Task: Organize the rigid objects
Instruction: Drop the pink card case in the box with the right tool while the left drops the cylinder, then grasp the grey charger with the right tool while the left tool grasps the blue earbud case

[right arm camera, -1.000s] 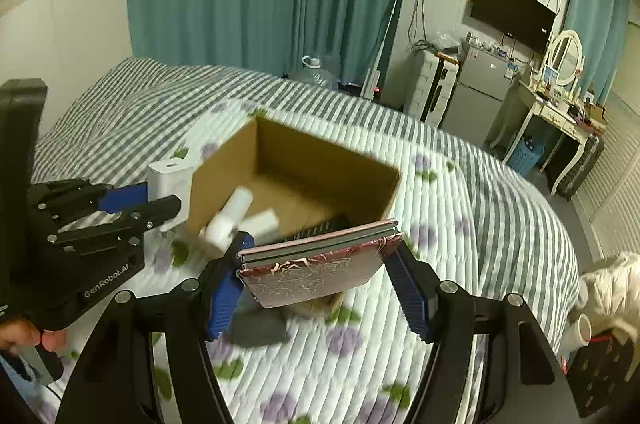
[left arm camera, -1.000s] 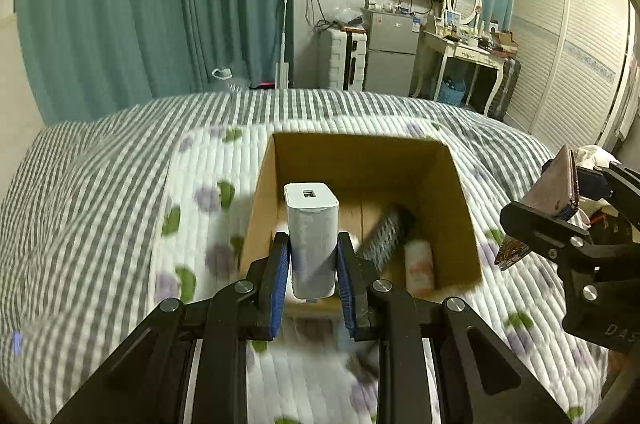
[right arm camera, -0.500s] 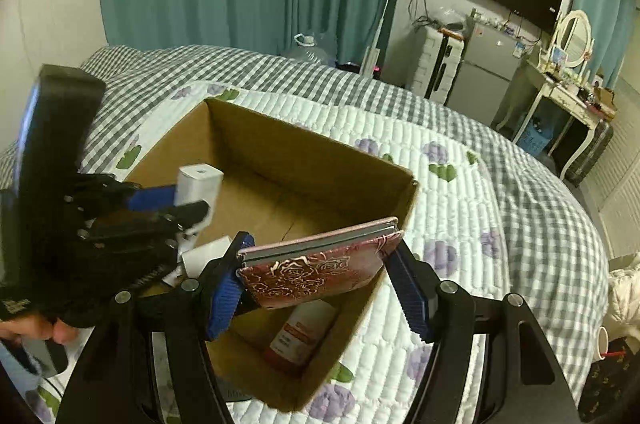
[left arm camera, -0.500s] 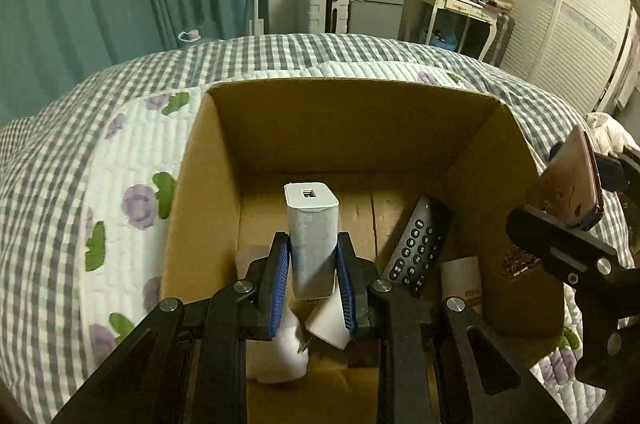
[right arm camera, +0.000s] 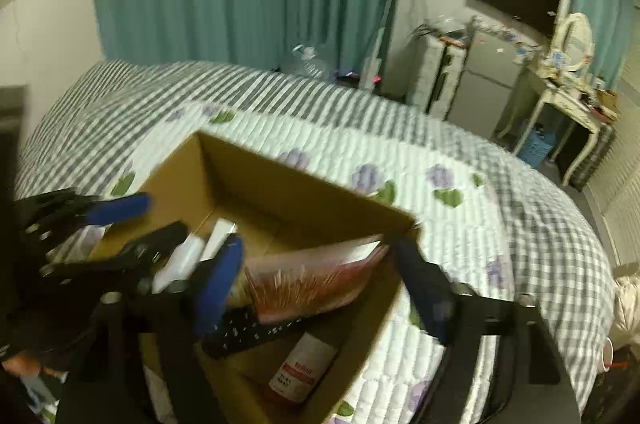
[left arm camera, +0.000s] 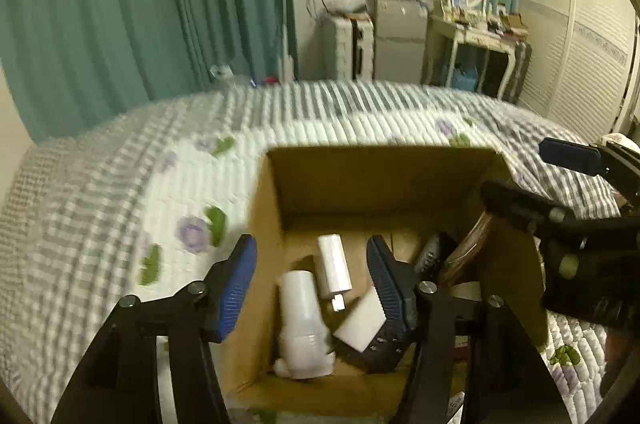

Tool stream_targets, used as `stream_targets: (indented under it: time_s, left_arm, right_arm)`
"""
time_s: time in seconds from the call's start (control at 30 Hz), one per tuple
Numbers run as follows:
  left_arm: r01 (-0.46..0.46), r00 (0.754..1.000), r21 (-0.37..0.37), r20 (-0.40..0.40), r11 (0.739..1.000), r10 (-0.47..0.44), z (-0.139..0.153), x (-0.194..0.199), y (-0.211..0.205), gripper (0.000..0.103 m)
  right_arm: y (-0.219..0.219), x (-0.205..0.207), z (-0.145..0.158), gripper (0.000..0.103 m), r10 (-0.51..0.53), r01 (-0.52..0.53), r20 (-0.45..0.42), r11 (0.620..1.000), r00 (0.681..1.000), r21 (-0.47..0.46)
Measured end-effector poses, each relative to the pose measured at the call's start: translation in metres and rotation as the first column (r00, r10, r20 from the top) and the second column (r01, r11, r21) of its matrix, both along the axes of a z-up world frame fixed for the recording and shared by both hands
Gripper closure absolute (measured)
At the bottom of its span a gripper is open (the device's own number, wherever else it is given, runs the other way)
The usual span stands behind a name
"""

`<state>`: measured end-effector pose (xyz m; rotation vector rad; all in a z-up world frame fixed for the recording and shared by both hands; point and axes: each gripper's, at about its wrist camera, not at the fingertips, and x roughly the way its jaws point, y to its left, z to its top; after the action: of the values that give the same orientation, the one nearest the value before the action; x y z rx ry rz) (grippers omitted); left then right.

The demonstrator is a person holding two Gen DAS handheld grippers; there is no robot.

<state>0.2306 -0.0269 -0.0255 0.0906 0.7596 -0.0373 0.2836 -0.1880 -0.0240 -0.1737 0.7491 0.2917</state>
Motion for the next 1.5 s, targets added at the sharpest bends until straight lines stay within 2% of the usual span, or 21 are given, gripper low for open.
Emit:
stream_targets:
  time_s: [0.07, 0.13, 0.2, 0.3, 0.37, 0.43, 0.57, 0.7, 0.8, 0.93, 1.07, 1.23, 1.4, 1.5]
  left_arm:
    - [-0.029, 0.999, 0.010, 0.033, 1.000, 0.028, 0.013, -0.016, 0.004, 0.041]
    - [-0.041, 0.997, -0.013, 0.062, 0.999, 0.042, 0.028, -0.036, 0.009, 0.036]
    - [-0.050, 0.995, -0.037, 0.087, 0.998, 0.053, 0.039, -0.055, 0.014, 0.027]
    - [-0.070, 0.990, -0.071, 0.117, 0.995, 0.078, 0.057, -0.089, 0.020, 0.020]
    - [-0.074, 0.989, -0.082, 0.120, 0.994, 0.084, 0.065, -0.108, 0.023, 0.018]
    - [-0.074, 0.989, -0.099, 0.122, 0.992, 0.086, 0.071, -0.126, 0.025, 0.014]
    - [-0.059, 0.993, -0.090, 0.099, 0.994, 0.068, 0.066, -0.153, 0.023, 0.012]
    - [-0.046, 0.996, -0.032, 0.074, 0.998, 0.049, 0.042, -0.171, 0.018, 0.012]
    - [-0.048, 0.998, -0.036, 0.045, 0.998, 0.049, 0.021, -0.179, 0.024, 0.012]
    - [-0.093, 0.996, -0.054, 0.011, 0.994, 0.094, -0.004, -0.181, 0.037, 0.012]
    - [-0.130, 0.991, -0.090, -0.025, 0.987, 0.129, -0.026, -0.174, 0.047, 0.012]
    - [-0.163, 0.985, -0.040, -0.056, 0.986, 0.161, -0.051, -0.156, 0.048, 0.012]
    - [-0.192, 0.976, -0.072, -0.120, 0.979, 0.183, -0.071, -0.142, 0.056, 0.012]
    - [-0.199, 0.973, -0.055, -0.133, 0.978, 0.191, -0.077, -0.139, 0.056, 0.012]
  right_arm:
    - [-0.007, -0.008, 0.012, 0.020, -0.018, 0.018, 0.021, 0.999, 1.000, 0.033]
    - [-0.012, -0.021, 0.025, 0.017, -0.020, 0.019, 0.030, 0.999, 0.999, 0.051]
    - [-0.016, -0.039, 0.037, 0.014, -0.031, 0.030, 0.058, 0.999, 0.998, 0.028]
    - [-0.020, -0.072, 0.055, 0.009, -0.051, 0.053, 0.099, 0.999, 0.994, -0.011]
    - [-0.022, -0.094, 0.065, 0.008, -0.057, 0.059, 0.113, 0.998, 0.992, -0.017]
    - [-0.023, -0.119, 0.073, 0.003, -0.060, 0.063, 0.124, 0.998, 0.990, -0.013]
    - [-0.018, -0.161, 0.074, 0.000, -0.042, 0.044, 0.133, 0.999, 0.990, -0.015]
    - [-0.011, -0.186, 0.053, 0.000, -0.048, 0.049, 0.115, 0.999, 0.992, -0.010]
    - [-0.007, -0.199, 0.023, 0.000, -0.056, 0.056, 0.068, 0.998, 0.996, 0.005]
    - [-0.003, -0.204, -0.025, 0.000, -0.051, 0.051, 0.004, 0.999, 0.999, -0.011]
    - [0.003, -0.194, -0.068, 0.000, -0.032, 0.029, -0.077, 0.999, 0.997, -0.036]
    - [0.015, -0.172, -0.095, 0.000, -0.002, -0.001, -0.148, 1.000, 0.989, -0.018]
    - [0.033, -0.143, -0.116, 0.000, 0.061, -0.064, -0.200, 0.998, 0.978, -0.006]
    - [0.038, -0.130, -0.128, 0.004, 0.055, -0.060, -0.216, 0.998, 0.975, -0.016]
